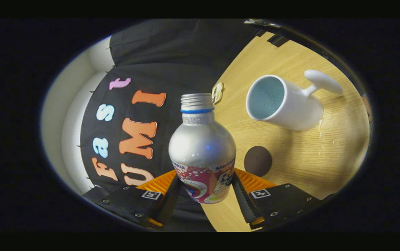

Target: Take the bottle from table, then pour the juice into the cup, finally place the bottle on the coaster

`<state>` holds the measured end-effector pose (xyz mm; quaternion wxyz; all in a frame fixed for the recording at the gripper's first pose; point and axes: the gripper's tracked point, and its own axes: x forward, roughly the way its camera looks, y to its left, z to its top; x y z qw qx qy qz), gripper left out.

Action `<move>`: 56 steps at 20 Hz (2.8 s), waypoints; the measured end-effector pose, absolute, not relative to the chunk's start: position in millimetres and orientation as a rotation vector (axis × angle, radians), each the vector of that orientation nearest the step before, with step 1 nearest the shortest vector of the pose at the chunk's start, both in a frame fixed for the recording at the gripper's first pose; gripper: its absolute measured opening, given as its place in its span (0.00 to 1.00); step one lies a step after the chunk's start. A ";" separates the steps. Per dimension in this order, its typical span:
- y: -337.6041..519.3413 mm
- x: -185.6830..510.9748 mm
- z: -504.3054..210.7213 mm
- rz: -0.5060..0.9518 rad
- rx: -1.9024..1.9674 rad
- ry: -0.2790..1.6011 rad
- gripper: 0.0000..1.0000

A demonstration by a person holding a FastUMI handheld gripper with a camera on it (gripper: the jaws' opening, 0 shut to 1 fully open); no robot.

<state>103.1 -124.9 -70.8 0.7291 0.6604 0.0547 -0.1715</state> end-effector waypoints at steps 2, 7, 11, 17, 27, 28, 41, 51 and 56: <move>-126.1 104.9 -72.7 -0.386 1.491 0.120 0.77; -133.1 110.9 -58.9 -0.413 1.610 0.092 0.77; -136.7 113.6 -54.1 -0.432 1.690 0.084 0.77; -138.6 113.5 -54.6 -0.454 1.796 0.080 0.78; -139.6 117.4 -51.4 -0.479 1.911 0.073 0.78; -140.2 117.4 -51.0 -0.480 1.919 0.072 0.78; -140.4 125.8 -47.9 -0.495 2.030 0.053 0.77; -147.4 124.8 -49.3 -0.515 2.103 0.022 0.78; -145.1 128.3 -47.4 -0.511 2.128 0.032 0.78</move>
